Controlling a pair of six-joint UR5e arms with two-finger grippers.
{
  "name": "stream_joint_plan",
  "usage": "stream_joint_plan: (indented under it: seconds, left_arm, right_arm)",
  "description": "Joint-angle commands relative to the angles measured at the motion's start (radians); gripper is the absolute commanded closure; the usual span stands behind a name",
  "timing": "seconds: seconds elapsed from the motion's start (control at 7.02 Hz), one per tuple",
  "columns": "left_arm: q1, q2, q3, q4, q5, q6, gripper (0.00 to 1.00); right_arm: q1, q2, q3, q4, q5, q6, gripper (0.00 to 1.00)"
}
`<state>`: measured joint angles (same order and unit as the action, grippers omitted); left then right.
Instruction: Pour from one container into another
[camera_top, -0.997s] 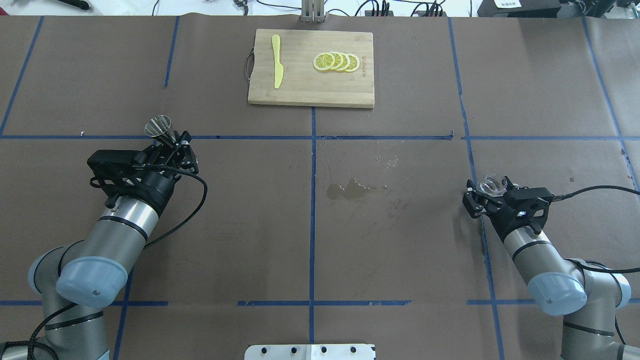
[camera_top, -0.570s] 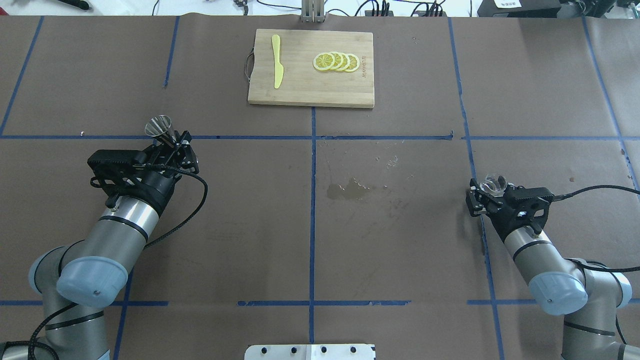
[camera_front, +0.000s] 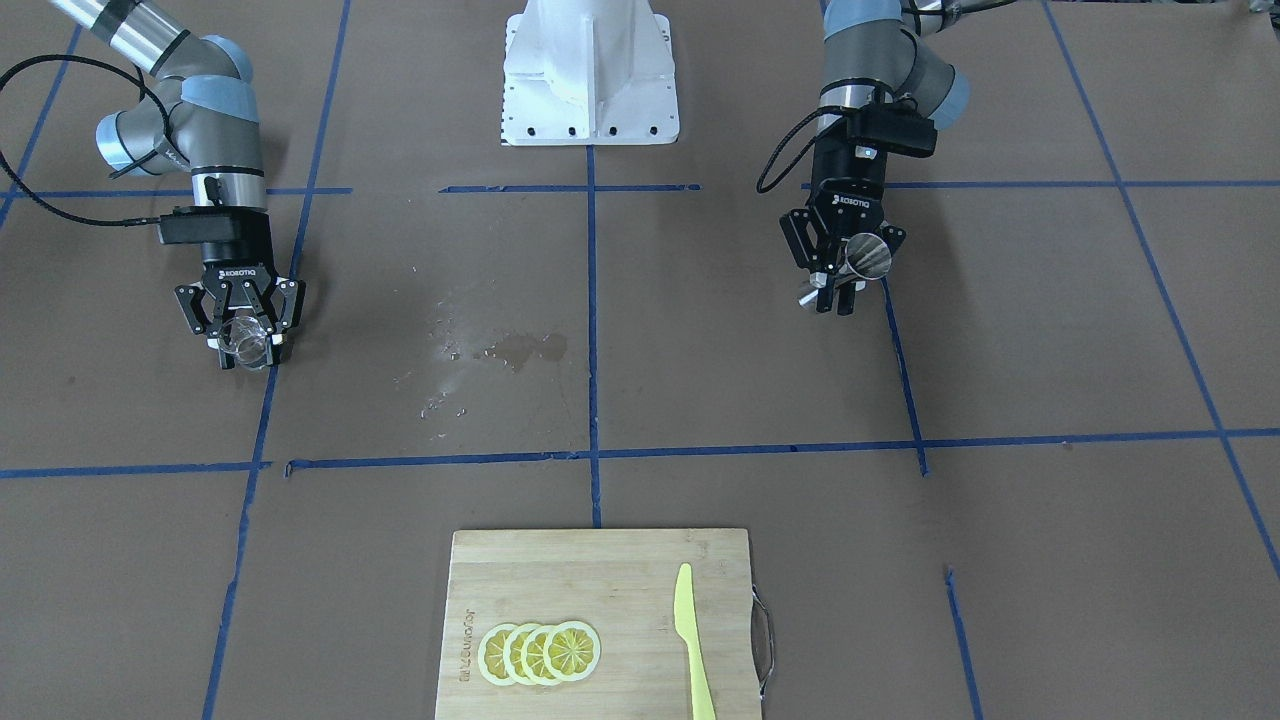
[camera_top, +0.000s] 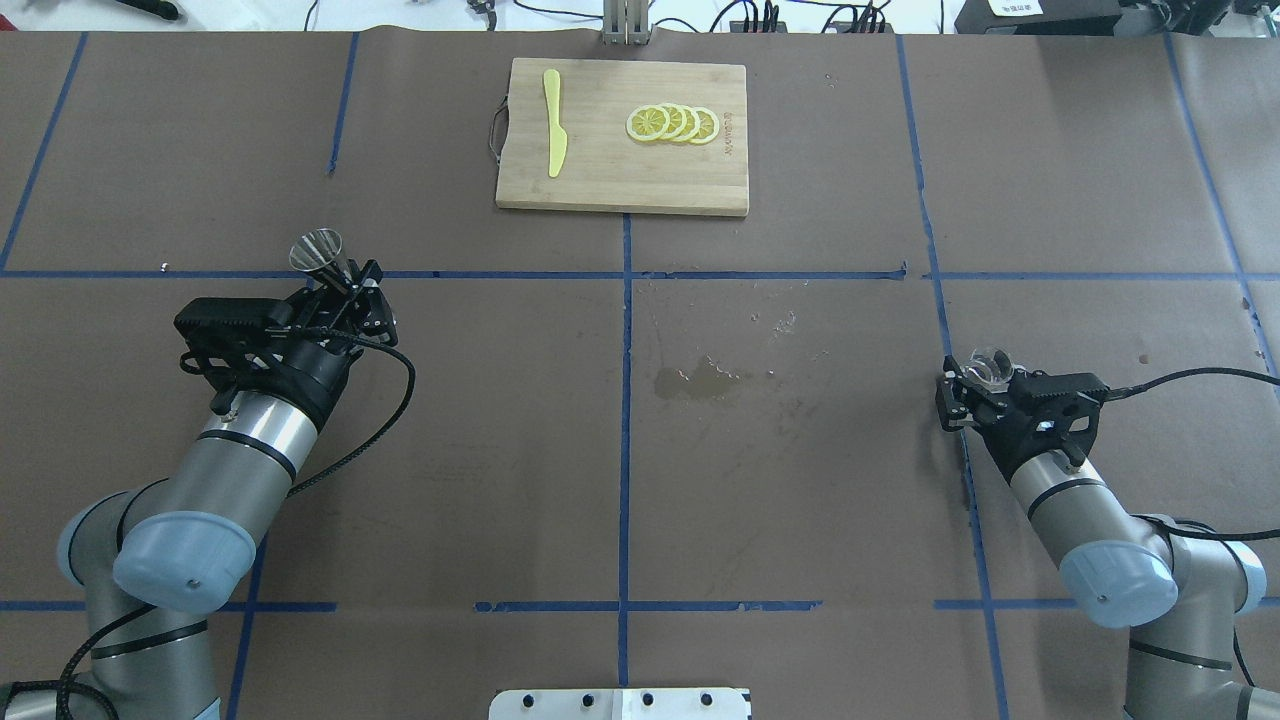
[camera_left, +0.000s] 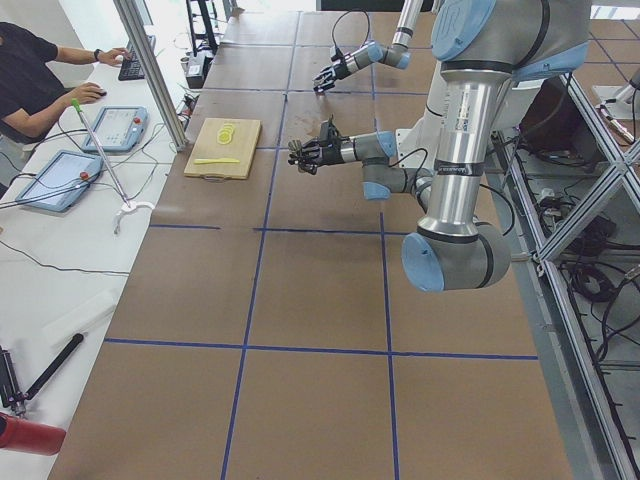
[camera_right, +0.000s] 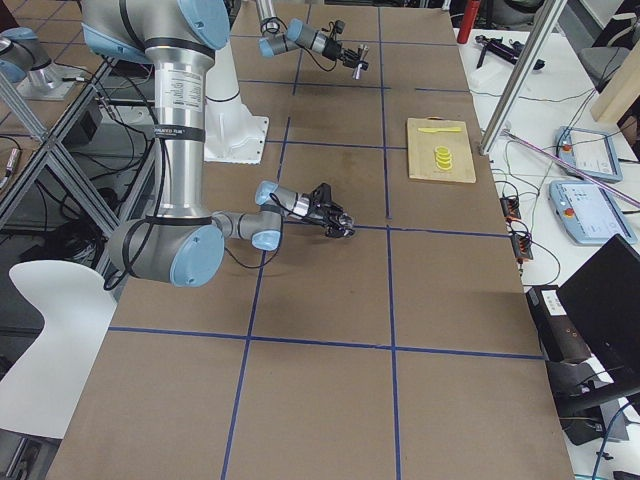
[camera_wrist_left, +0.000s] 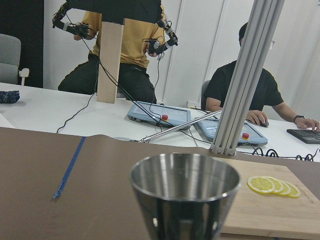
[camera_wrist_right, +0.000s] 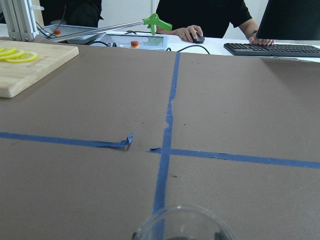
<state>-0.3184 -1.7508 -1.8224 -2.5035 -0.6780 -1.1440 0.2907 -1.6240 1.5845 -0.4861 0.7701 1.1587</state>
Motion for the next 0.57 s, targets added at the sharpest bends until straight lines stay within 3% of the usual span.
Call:
stream_joint_plan:
  seconds: [0.0,0.14,0.43]
  left_arm:
    - [-0.008,-0.010,0.000,0.000,-0.003,0.001,1.00]
    - [-0.011,-0.024,0.000,0.000,-0.015,0.001,1.00]
    - [-0.004,-0.048,0.008,0.014,-0.029,0.059,1.00]
  right_arm:
    - [0.027,-0.007,0.014,0.070,0.049,-0.025,1.00]
    - [0.094,-0.022,0.015,0.146,0.127,-0.122,1.00]
    - [0.126,-0.019,0.037,0.158,0.169,-0.174,1.00]
